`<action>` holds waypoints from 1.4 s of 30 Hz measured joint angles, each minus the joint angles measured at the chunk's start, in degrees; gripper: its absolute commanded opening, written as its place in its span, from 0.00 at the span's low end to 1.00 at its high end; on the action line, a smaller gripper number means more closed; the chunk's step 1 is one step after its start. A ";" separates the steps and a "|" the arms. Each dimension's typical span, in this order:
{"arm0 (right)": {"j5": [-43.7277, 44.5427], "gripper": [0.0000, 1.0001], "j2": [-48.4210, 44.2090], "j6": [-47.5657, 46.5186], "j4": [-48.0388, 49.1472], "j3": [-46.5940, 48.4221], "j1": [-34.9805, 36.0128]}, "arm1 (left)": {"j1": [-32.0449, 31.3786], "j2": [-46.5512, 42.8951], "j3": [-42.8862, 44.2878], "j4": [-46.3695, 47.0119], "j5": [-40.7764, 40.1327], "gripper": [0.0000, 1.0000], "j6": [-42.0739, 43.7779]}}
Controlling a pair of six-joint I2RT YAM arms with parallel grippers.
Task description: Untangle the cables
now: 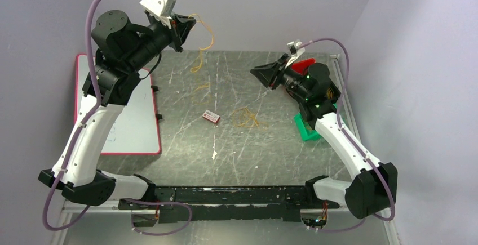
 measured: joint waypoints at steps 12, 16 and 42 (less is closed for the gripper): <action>1.14 0.74 4.04 12.07 14.14 0.22 9.09 | 0.00 0.09 -0.11 0.04 2.82 0.07 -1.68; 2.19 0.75 7.28 14.38 19.91 1.40 13.33 | 0.00 0.20 -0.11 0.04 3.45 0.07 -1.92; 0.33 0.46 24.61 20.46 34.21 14.88 16.52 | 0.00 1.42 0.02 0.04 6.95 0.07 -3.85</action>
